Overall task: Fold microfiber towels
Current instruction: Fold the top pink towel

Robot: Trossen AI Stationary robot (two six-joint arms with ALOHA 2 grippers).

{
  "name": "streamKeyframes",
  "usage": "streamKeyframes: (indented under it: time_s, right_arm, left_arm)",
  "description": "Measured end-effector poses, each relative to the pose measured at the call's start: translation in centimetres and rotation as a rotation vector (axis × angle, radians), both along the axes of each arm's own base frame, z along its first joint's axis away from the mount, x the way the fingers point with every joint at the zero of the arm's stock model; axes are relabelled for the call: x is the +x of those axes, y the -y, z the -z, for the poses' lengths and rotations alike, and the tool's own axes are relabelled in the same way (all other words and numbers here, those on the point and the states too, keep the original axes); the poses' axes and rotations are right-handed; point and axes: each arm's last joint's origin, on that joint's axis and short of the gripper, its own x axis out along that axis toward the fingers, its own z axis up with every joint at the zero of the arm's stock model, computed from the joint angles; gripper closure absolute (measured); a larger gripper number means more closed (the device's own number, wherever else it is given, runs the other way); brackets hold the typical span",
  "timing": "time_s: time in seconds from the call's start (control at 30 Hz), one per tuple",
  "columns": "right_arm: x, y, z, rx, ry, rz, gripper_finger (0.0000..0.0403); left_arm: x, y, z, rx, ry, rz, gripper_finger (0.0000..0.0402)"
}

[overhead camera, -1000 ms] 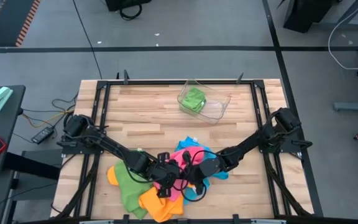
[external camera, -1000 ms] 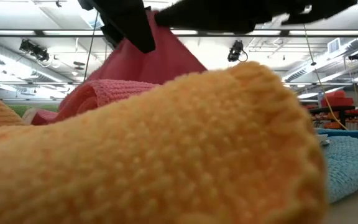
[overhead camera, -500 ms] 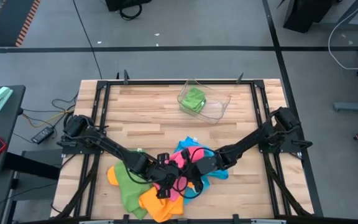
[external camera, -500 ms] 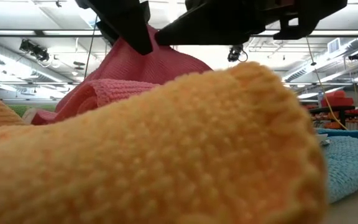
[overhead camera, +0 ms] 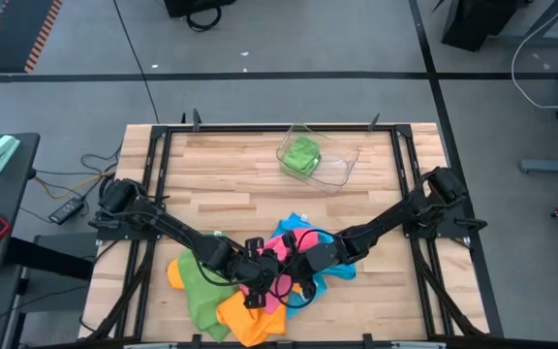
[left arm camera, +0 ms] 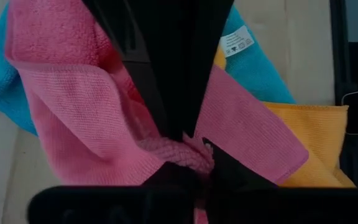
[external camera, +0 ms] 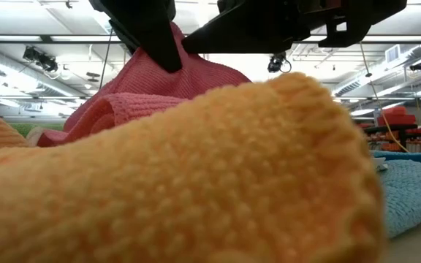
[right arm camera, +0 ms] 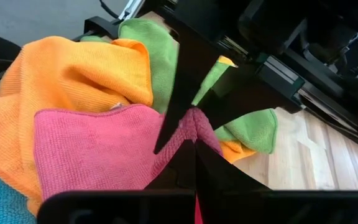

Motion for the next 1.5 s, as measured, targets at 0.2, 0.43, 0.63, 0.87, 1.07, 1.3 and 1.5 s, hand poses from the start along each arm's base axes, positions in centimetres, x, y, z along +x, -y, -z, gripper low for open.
streamKeyframes:
  time_s: [0.2, 0.43, 0.63, 0.87, 1.07, 1.3, 1.5]
  right_arm:
    - [-0.1, 0.0, 0.1, 0.011, -0.014, -0.014, 0.0384]
    - [-1.2, 0.6, -0.9, 0.004, -0.11, 0.052, 0.0321]
    - [-2.0, 1.4, -0.6, 0.017, -0.224, 0.106, 0.0282]
    - [-2.2, 1.8, 0.0, 0.025, -0.287, 0.131, 0.026]
    - [-2.7, 1.5, -0.6, -0.022, -0.288, 0.098, 0.0237]
    - [-3.4, 1.4, 0.0, -0.091, -0.348, 0.104, 0.0222]
    - [-3.3, 1.6, 0.0, -0.106, -0.326, 0.198, 0.0226]
  left_arm:
    - [0.0, -0.2, 0.1, 0.007, -0.014, -0.006, 0.0391]
    - [-1.5, 1.0, 0.5, -0.063, -0.143, 0.072, 0.0386]
    - [-2.7, 2.8, 0.5, -0.157, -0.217, 0.171, 0.0391]
    - [-3.7, 3.1, 0.6, -0.139, -0.282, 0.167, 0.0379]
    - [-4.3, 3.0, 0.4, -0.134, -0.326, 0.154, 0.0393]
    - [-5.1, 3.1, 0.6, -0.144, -0.405, 0.108, 0.0375]
    - [-5.4, 3.4, 0.6, -0.152, -0.419, 0.116, 0.0392]
